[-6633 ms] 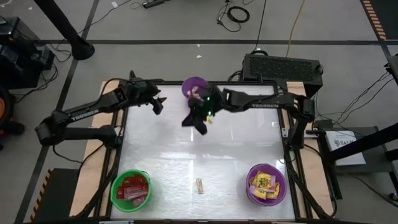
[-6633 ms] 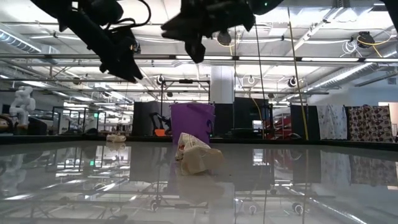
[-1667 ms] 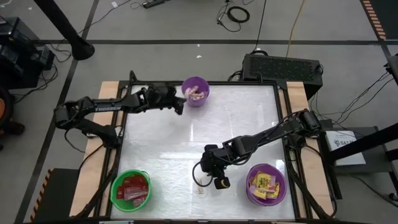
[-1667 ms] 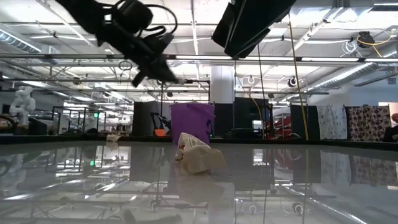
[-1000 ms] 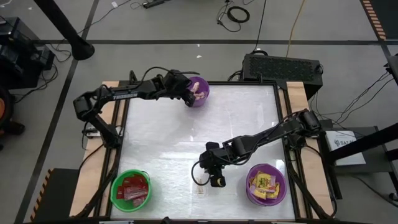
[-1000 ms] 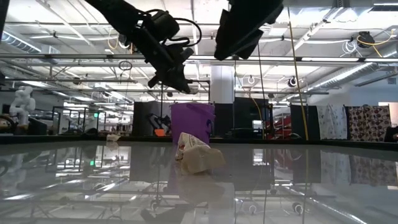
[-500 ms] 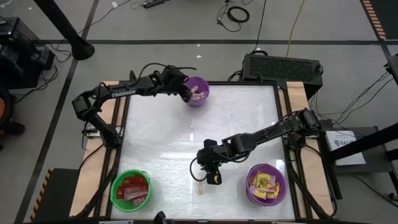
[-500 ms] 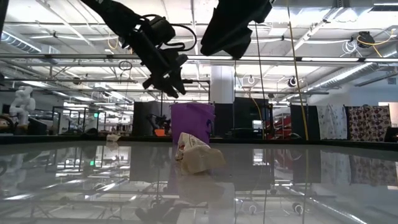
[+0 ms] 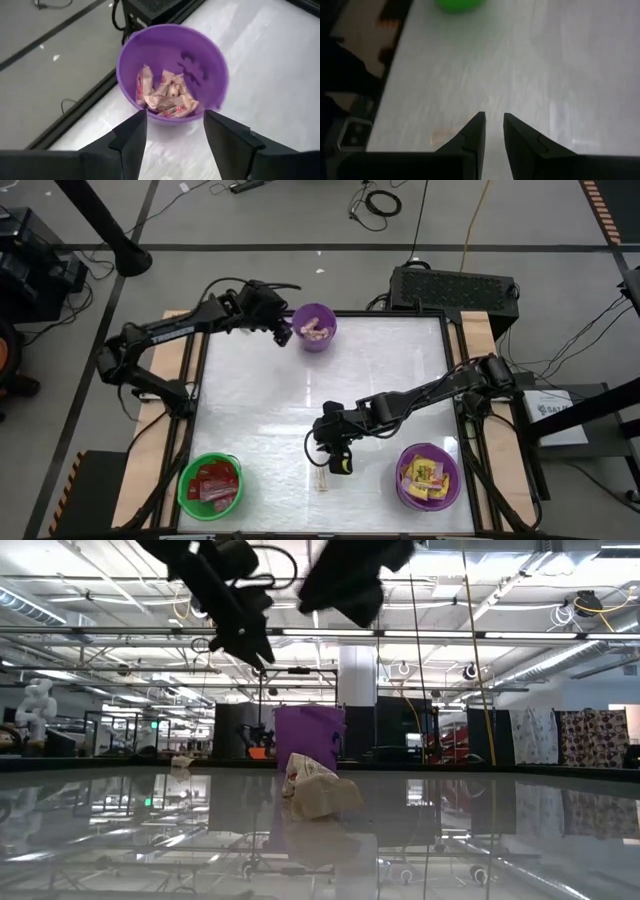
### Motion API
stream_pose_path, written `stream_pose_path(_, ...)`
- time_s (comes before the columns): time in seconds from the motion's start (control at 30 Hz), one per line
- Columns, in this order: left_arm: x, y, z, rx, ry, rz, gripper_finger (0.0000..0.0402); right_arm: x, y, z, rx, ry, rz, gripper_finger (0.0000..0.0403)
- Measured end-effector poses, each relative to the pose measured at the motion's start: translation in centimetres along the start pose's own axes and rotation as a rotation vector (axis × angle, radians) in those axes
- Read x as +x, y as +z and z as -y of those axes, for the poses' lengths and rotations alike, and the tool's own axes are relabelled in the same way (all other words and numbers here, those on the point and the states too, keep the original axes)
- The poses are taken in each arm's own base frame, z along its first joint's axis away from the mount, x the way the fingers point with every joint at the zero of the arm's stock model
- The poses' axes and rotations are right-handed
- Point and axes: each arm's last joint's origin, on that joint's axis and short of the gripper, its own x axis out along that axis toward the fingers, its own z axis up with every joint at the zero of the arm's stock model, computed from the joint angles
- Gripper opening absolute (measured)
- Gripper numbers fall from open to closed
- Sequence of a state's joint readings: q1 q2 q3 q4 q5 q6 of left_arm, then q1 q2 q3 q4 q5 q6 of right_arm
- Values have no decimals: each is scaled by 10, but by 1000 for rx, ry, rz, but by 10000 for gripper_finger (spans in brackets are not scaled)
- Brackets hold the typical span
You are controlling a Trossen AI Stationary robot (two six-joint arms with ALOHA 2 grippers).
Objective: Sort candy by brand, put in halloween buckets
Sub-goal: Put the white chocolate into the top purple bucket
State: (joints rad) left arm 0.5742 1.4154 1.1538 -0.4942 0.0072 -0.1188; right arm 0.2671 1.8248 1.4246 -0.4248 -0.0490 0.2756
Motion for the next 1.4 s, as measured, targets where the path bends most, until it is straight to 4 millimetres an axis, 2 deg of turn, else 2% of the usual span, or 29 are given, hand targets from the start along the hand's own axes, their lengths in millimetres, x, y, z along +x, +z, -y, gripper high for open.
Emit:
stream_pose_path(0.17, -25, -5, 9, 53, -29, -15, 204, -2, 17, 0, -92, 35, 167, 61)
stream_pose_path(0.3, -51, -10, 19, 122, -64, -8, 204, -3, 21, -1, -228, 33, 209, 68)
stream_pose_path(0.4, -72, -15, 28, 155, -105, 40, 204, -3, 21, -2, -272, 33, 215, 83)
stream_pose_path(0.53, -88, -32, 38, 192, -165, 123, 204, -1, 21, -2, -284, 34, 213, 123)
stream_pose_path(0.67, -98, -55, 35, 200, -153, 160, 204, 0, 20, -2, -420, 24, 209, 176)
stream_pose_path(0.87, -109, -93, 26, 58, -176, 162, 204, 5, 19, 2, -530, -1, 197, 236)
stream_pose_path(1.07, -118, -118, 19, -94, -198, 196, 203, 43, 0, 9, -670, 15, 72, 247)
stream_pose_path(1.2, -121, -125, 18, -97, -197, 200, 203, 57, -8, 9, -703, 73, 42, 247)
stream_pose_path(1.4, -121, -125, 18, -119, -197, 197, 203, 57, -18, -15, -660, 285, 8, 247)
